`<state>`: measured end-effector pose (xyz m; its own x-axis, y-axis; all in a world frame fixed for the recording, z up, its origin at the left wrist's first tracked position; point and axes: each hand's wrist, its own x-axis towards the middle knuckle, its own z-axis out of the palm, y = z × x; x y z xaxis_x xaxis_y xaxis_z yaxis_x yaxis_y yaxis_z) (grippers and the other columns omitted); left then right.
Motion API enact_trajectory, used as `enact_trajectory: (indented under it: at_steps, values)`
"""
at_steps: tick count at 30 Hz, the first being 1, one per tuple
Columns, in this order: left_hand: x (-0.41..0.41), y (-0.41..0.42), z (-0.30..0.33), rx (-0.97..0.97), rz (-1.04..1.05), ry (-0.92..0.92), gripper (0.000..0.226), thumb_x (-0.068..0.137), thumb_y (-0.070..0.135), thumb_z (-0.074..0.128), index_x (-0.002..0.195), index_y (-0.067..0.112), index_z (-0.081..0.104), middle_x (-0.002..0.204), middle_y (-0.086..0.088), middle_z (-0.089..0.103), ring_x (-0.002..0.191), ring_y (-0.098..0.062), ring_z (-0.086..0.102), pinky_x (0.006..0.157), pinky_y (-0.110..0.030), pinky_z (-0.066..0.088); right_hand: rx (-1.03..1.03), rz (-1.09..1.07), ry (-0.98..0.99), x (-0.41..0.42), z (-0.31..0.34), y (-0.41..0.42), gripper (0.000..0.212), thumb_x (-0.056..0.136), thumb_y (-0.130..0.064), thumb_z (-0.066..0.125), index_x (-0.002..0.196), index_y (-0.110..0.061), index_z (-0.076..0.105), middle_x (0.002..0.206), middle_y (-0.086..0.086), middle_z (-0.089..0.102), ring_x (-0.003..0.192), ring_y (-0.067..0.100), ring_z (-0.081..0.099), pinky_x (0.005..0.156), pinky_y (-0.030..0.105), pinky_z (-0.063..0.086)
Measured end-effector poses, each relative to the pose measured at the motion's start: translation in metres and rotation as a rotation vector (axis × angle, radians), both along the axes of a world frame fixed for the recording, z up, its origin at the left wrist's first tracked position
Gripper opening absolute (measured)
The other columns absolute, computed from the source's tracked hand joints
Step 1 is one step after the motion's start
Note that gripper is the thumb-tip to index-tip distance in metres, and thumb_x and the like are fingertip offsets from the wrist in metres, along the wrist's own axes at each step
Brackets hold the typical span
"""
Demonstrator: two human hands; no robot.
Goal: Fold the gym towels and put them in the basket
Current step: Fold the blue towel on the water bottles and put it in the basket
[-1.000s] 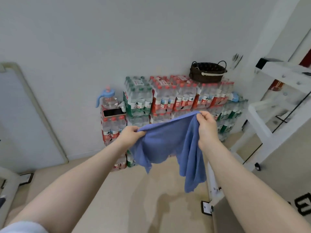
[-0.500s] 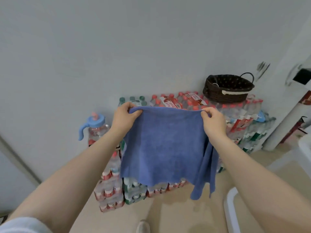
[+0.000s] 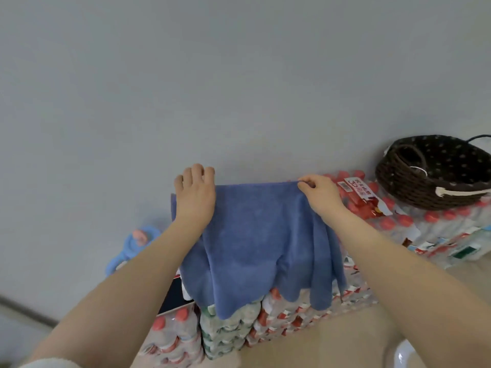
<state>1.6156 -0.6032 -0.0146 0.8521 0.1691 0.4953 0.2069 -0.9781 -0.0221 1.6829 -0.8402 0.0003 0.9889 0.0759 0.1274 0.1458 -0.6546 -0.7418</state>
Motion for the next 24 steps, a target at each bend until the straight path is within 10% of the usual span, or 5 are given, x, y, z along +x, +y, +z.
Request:
enact_trajectory:
  at_steps: [4, 7, 11, 17, 24]
  values:
    - [0.015, -0.049, -0.031, -0.088, -0.494, 0.165, 0.022, 0.058, 0.001, 0.050, 0.076, 0.007, 0.061, 0.082, -0.014, 0.058, 0.065, -0.032, 0.058, 0.055, -0.032, 0.045, -0.080, 0.022, 0.067, 0.028, -0.023, 0.008, 0.019, 0.090, -0.010, 0.051, 0.093, -0.003, 0.068, 0.100, 0.012, 0.067, 0.094, 0.026, 0.059, 0.079, 0.029, 0.040]
    - [0.026, -0.094, -0.046, -0.289, -0.750, 0.344, 0.035, 0.087, 0.011, 0.036, 0.112, 0.002, 0.059, 0.117, -0.019, 0.057, 0.098, -0.037, 0.057, 0.080, -0.043, 0.050, -0.126, 0.051, 0.144, 0.035, -0.035, 0.001, 0.017, 0.090, -0.014, 0.052, 0.088, -0.004, 0.065, 0.094, 0.009, 0.065, 0.087, 0.021, 0.056, 0.079, 0.030, 0.041]
    - [0.038, -0.125, -0.059, -0.423, -0.673, 0.658, 0.055, 0.100, 0.030, 0.030, 0.147, 0.007, 0.015, 0.157, -0.006, 0.013, 0.144, -0.016, 0.012, 0.115, -0.023, 0.008, -0.159, 0.123, 0.247, 0.038, -0.040, -0.026, 0.020, 0.087, -0.016, 0.059, 0.091, 0.002, 0.065, 0.096, 0.013, 0.066, 0.088, 0.024, 0.058, 0.081, 0.034, 0.045]
    - [0.038, -0.144, -0.074, -0.416, -0.502, 0.667, 0.063, 0.098, 0.044, 0.026, 0.148, 0.014, 0.005, 0.158, 0.000, 0.003, 0.145, -0.012, 0.003, 0.115, -0.028, 0.018, -0.241, 0.367, 0.562, 0.024, -0.051, -0.083, 0.036, 0.081, -0.023, 0.068, 0.063, -0.008, 0.041, 0.059, 0.001, 0.035, 0.056, 0.012, 0.032, 0.054, 0.024, 0.027]
    - [0.043, -0.168, -0.077, -0.346, -0.312, 0.643, 0.064, 0.097, 0.048, 0.023, 0.148, 0.017, 0.002, 0.158, -0.001, 0.000, 0.146, -0.017, 0.000, 0.118, -0.036, 0.007, -0.213, 0.667, 1.044, 0.049, -0.030, -0.131, 0.023, 0.087, -0.009, 0.060, 0.109, -0.004, 0.060, 0.115, 0.012, 0.065, 0.105, 0.028, 0.062, 0.091, 0.040, 0.051]
